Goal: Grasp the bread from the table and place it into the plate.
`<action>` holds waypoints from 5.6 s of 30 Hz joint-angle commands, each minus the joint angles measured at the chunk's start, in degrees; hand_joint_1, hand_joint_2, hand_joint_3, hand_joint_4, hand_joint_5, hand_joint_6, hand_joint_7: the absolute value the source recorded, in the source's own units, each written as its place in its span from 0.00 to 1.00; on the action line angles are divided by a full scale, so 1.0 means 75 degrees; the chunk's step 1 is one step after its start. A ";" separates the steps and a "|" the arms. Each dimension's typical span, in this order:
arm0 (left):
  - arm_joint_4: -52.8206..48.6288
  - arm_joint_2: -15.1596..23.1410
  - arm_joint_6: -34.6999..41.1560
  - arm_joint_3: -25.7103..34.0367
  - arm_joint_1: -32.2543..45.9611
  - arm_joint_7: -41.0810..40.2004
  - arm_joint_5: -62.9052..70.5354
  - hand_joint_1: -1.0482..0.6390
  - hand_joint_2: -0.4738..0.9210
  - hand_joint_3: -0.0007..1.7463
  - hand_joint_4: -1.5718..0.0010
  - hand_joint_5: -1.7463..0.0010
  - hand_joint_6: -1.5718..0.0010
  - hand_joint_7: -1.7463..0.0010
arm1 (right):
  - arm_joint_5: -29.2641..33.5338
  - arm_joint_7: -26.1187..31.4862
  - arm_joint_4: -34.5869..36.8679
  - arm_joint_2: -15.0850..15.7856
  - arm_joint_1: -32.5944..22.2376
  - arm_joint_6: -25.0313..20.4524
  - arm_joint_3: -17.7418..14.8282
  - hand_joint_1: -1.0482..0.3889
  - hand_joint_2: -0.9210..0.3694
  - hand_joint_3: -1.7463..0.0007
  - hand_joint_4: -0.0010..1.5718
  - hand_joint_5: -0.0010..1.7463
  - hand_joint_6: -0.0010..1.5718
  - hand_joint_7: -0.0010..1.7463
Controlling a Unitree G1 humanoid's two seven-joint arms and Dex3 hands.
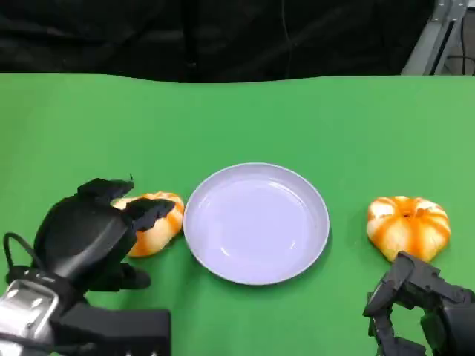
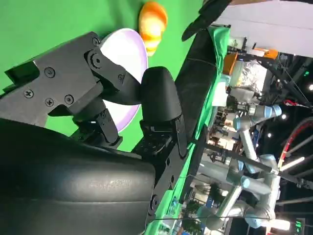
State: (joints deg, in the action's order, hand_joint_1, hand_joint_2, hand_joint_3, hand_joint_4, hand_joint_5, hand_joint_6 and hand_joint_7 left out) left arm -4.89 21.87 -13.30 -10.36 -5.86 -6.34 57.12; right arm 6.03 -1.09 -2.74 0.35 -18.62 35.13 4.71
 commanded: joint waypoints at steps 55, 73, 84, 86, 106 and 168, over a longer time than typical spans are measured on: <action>-0.5306 -0.1252 0.3220 -0.2409 -0.3043 -0.1993 -0.0781 0.15 1.00 0.05 0.76 0.97 0.67 0.99 | 0.0084 0.0141 -0.0065 0.0002 -0.0069 0.0025 -0.0006 0.63 0.28 0.35 0.51 1.00 0.45 0.91; -0.5137 -0.1136 0.2706 -0.2310 -0.2995 -0.1284 -0.1661 0.39 1.00 0.07 0.54 0.95 0.55 0.98 | 0.0094 0.0156 -0.0105 -0.0027 -0.0088 0.0002 -0.0004 0.63 0.28 0.35 0.51 1.00 0.45 0.91; -0.5385 -0.1167 0.1544 -0.1787 -0.2954 -0.1897 -0.2473 0.57 1.00 0.03 0.49 0.03 0.19 0.95 | 0.0018 0.0098 -0.0068 0.0013 -0.0051 0.0008 -0.0020 0.63 0.28 0.36 0.52 1.00 0.46 0.91; -0.5457 -0.1171 0.1400 -0.1747 -0.2958 -0.2102 -0.2522 0.58 1.00 0.04 0.49 0.01 0.16 0.94 | 0.0000 0.0090 -0.0072 0.0012 -0.0051 -0.0031 -0.0021 0.63 0.28 0.36 0.52 1.00 0.46 0.91; -0.5306 -0.1008 0.0466 -0.1279 -0.3313 -0.3534 -0.2629 0.55 0.77 0.51 0.50 0.00 0.52 0.13 | -0.0021 0.0071 0.0018 0.0045 -0.0011 0.0029 -0.0037 0.64 0.27 0.36 0.52 1.00 0.45 0.91; -0.5889 -0.2282 -0.0851 -0.2988 -0.3986 -0.1691 -0.1845 0.24 1.00 0.11 0.71 0.97 0.61 0.99 | 0.0177 0.0233 -0.0019 -0.0008 0.0030 -0.0023 0.0009 0.62 0.26 0.39 0.51 1.00 0.46 0.90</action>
State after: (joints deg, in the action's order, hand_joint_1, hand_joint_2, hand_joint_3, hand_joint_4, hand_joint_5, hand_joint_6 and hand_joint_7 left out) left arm -49.18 3.35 -20.52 -32.20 -34.83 -21.65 43.01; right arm 8.11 0.59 -2.78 -0.13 -18.20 34.94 5.07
